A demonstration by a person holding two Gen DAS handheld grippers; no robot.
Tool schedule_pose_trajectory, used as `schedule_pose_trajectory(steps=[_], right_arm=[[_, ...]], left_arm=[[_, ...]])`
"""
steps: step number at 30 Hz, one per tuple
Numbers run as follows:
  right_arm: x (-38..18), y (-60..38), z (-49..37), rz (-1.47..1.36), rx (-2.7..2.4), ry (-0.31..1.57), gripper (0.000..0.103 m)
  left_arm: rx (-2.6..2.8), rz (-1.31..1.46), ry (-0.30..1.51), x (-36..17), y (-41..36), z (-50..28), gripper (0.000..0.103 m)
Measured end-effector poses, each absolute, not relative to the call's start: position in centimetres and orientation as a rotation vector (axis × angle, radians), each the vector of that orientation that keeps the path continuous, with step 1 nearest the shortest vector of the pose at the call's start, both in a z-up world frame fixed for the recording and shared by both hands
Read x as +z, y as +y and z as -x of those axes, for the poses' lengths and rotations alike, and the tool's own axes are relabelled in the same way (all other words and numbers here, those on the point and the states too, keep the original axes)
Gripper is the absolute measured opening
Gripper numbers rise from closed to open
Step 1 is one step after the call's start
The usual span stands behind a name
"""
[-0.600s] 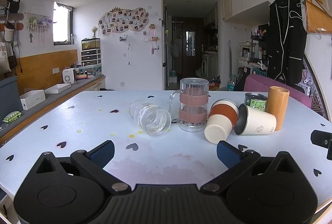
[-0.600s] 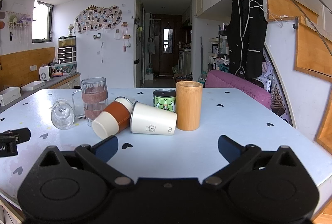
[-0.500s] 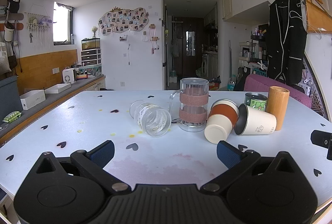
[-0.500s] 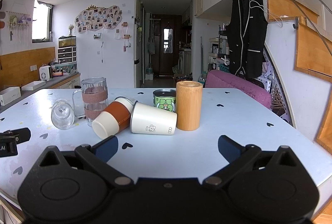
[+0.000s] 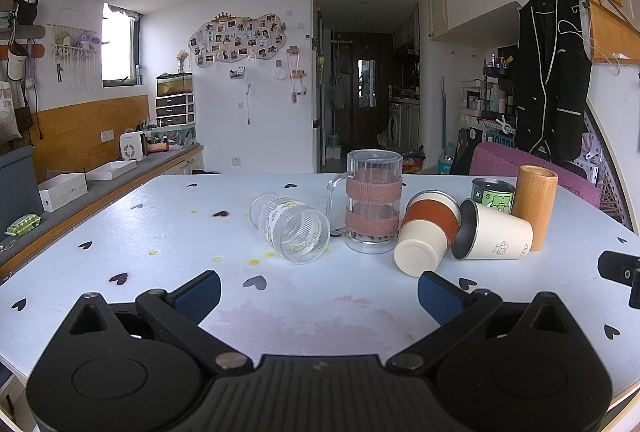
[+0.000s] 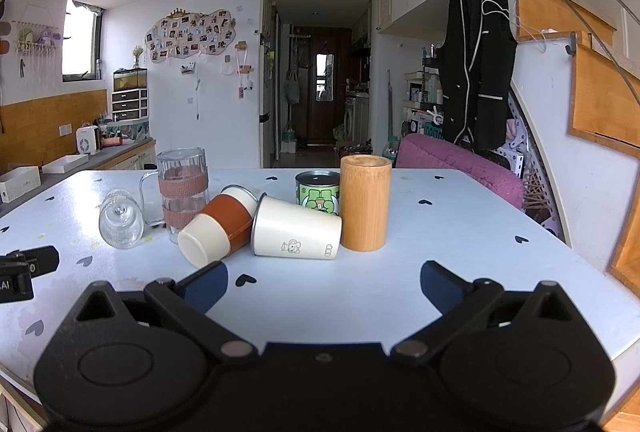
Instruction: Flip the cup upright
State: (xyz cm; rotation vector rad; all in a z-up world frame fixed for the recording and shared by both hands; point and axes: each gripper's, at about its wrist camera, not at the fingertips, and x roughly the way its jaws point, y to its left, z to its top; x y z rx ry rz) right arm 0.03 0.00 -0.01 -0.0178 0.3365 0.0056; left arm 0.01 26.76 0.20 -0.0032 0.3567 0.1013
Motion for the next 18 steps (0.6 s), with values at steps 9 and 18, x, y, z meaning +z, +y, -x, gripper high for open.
schedule_pose_trajectory(steps=[9,18], right_arm=[[-1.0,0.2,-0.3,0.018,0.005,0.338,0.103],[-1.0,0.2,-0.3,0.018,0.005,0.339,0.103]], left_arm=[[0.102,0.003,0.357,0.2,26.8,0.0,0.103],[0.101,0.003,0.358,0.2,26.8,0.0,0.103]])
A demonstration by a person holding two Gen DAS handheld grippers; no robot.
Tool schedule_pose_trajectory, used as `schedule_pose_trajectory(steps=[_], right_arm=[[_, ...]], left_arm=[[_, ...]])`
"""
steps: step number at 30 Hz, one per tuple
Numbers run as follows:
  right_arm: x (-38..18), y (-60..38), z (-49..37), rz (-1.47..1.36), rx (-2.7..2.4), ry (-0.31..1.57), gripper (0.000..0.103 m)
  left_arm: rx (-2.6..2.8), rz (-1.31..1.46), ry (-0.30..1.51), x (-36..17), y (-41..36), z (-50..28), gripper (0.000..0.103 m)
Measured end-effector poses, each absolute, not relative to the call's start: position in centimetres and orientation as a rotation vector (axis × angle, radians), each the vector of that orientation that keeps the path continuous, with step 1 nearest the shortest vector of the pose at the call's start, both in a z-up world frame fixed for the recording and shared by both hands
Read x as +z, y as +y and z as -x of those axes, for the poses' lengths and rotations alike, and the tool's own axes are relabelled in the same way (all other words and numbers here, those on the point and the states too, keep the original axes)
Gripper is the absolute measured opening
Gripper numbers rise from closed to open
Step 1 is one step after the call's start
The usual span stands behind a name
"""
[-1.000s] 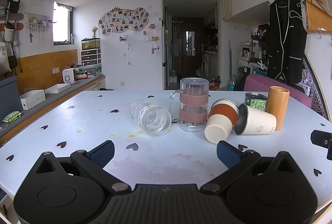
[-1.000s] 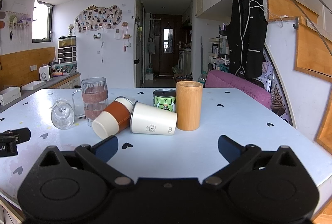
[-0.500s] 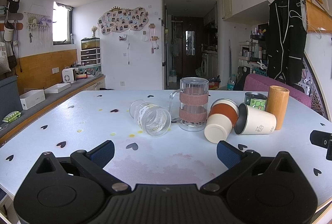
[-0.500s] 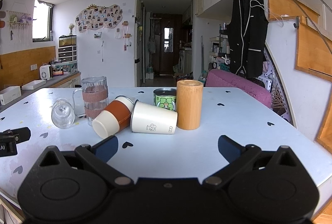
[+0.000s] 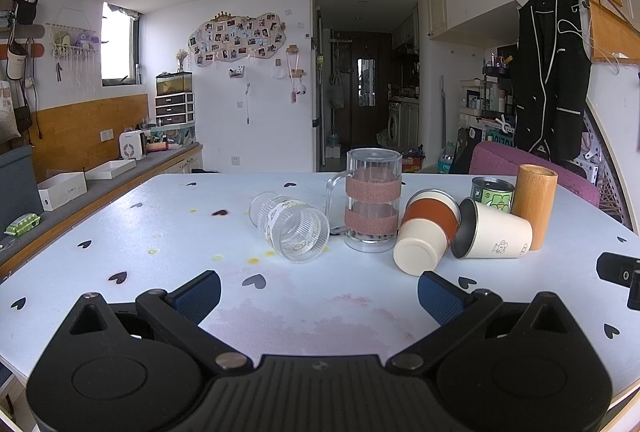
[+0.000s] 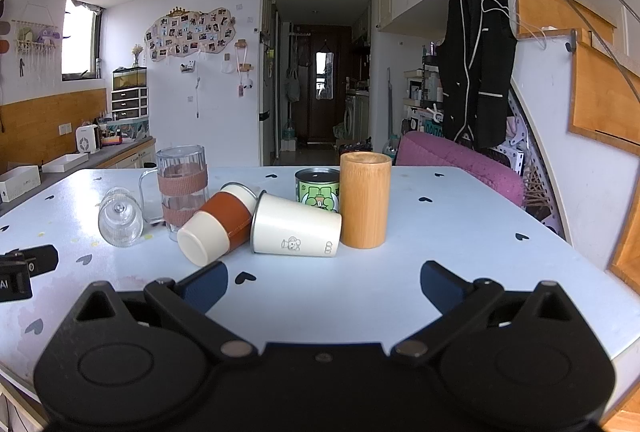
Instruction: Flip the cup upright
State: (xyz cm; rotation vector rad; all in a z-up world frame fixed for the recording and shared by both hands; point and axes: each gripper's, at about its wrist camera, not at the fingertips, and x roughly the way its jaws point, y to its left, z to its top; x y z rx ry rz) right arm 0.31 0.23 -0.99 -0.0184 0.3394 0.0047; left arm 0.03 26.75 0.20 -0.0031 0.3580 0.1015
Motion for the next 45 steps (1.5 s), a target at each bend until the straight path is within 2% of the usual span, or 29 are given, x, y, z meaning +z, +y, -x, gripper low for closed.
schedule_pose_trajectory(steps=[27,45], right_arm=[[-1.6,0.3,-0.7,0.018,0.007,0.343,0.103],[-2.4,0.6,-0.7,0.012,0.027,0.378,0.103]], left_arm=[[0.110,0.007,0.356,0.2,26.9,-0.5,0.103],[0.316,0.110,0.340,1.6,31.6,-10.6,0.103]])
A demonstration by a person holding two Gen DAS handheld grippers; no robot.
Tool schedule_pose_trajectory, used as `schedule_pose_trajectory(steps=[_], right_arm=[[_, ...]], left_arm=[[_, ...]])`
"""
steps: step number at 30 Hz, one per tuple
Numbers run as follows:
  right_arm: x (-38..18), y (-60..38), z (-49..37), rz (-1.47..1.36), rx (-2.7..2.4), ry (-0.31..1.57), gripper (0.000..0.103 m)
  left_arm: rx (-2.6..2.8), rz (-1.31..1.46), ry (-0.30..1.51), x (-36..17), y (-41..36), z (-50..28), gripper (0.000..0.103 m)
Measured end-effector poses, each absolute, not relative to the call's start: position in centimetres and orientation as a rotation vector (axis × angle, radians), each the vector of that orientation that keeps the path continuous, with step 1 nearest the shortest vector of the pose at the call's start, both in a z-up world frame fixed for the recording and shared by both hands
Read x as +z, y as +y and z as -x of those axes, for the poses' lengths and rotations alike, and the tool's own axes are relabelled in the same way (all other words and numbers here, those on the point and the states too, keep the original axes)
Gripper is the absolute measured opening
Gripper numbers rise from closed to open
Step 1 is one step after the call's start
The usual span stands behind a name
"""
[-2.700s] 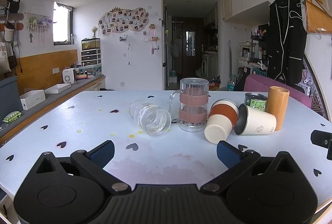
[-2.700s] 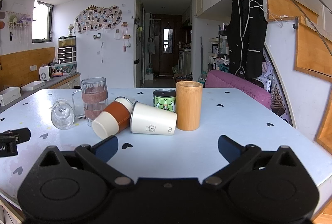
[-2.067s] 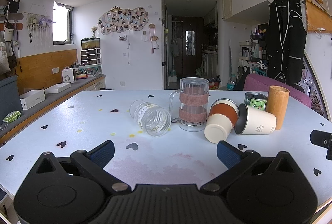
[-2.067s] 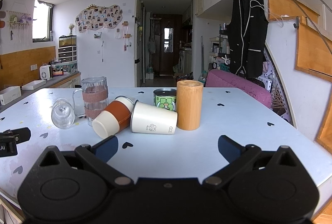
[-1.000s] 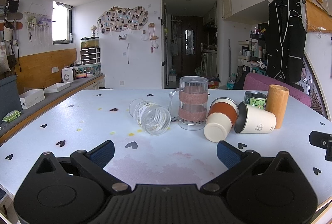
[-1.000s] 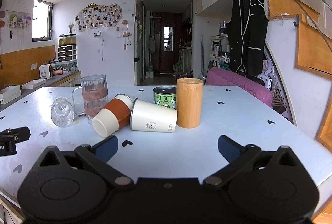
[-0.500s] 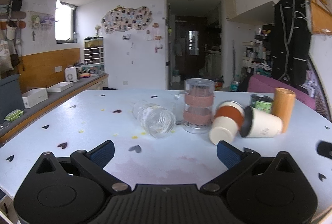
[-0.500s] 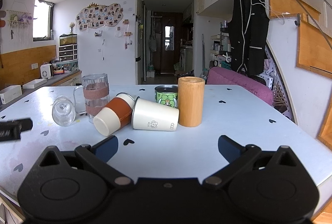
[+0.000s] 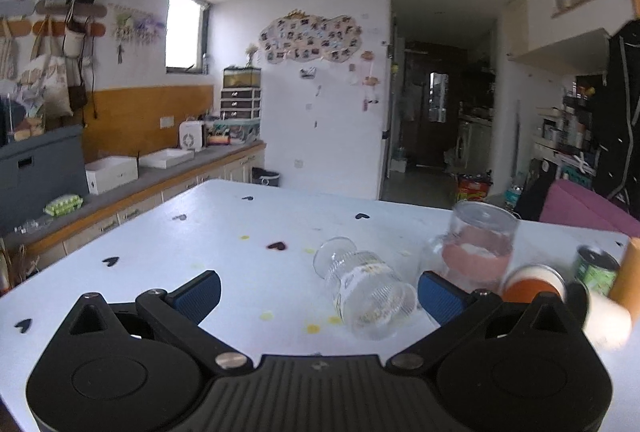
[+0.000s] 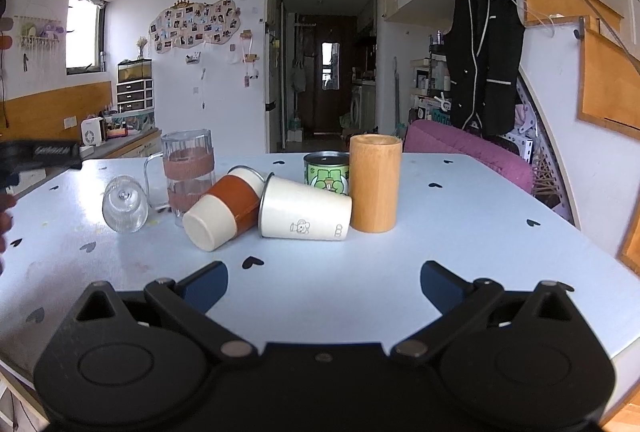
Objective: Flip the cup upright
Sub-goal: 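Move the left tool toward the clear ribbed glass lying on its side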
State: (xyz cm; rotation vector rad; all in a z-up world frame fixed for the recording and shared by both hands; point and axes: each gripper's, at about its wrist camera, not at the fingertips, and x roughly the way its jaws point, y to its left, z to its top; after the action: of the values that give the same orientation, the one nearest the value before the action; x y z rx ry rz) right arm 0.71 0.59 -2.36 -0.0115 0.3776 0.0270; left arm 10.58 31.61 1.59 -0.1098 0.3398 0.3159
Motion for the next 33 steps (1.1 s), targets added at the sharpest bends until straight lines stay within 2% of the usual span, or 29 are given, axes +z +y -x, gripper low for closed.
schedule_pose_trajectory(steps=[10,18,27,30,31,33], right_arm=[[-2.7,0.8,-1.0,0.009,0.039,0.397,0.103],[-3.0,0.7,-1.4,0.003,0.041,0.413,0.103],[-3.1,0.4,-1.5,0.001,0.037,0.415,0.103],[-3.1,0.4,-1.5,0.000,0.037,0.415,0.103],[-3.1,0.4,-1.5,0.000,0.037,0.415,0.103],[-3.1,0.4,-1.6,0.000,0.038,0.415,0.103]], left_arm=[[0.282,0.303,0.434,1.0,34.2,-17.5,0.103],[0.301,0.433,0.516,-1.1,34.9,-20.2,0.097],[0.295,0.551,0.546,-2.4,35.3,-21.8,0.080],[0.276,0.561,0.547,-2.3,35.1,-21.6,0.072],[0.265,0.568,0.549,-2.2,35.1,-21.5,0.066],[0.261,0.569,0.552,-1.9,35.1,-21.4,0.064]])
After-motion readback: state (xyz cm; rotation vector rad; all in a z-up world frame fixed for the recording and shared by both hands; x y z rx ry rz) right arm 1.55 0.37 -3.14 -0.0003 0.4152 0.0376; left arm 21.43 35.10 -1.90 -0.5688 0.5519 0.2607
